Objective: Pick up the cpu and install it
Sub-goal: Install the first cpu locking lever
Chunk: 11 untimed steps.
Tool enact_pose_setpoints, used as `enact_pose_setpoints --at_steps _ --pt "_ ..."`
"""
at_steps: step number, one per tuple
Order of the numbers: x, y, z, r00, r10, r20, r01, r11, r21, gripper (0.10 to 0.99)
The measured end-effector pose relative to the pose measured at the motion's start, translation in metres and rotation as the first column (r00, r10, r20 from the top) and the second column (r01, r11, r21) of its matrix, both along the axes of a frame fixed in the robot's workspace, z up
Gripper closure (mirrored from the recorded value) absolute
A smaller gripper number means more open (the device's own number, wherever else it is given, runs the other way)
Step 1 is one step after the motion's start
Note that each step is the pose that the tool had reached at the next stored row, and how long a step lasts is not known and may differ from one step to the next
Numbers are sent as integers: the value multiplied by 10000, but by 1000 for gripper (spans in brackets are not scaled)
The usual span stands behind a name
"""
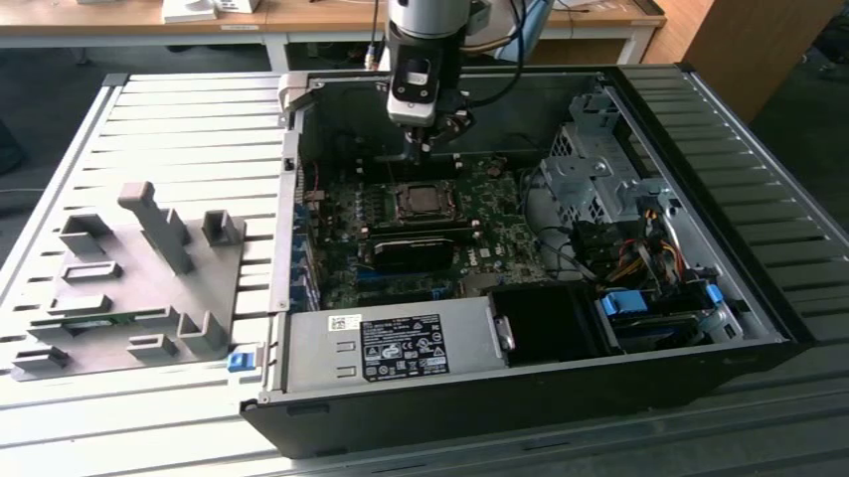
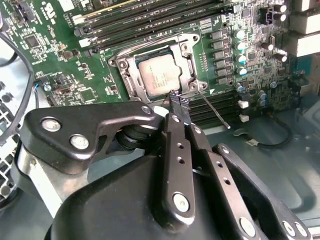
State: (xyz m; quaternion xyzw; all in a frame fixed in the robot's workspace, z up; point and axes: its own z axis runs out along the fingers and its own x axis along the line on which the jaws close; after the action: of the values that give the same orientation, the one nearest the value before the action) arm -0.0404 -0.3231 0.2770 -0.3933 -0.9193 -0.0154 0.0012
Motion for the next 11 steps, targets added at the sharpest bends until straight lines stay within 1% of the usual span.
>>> enact_pose_setpoints --at_steps 5,11 --pt "0 0 0 9991 414 0 -414 9991 -1 980" --pt "0 0 0 9970 774 0 -774 9970 -1 980"
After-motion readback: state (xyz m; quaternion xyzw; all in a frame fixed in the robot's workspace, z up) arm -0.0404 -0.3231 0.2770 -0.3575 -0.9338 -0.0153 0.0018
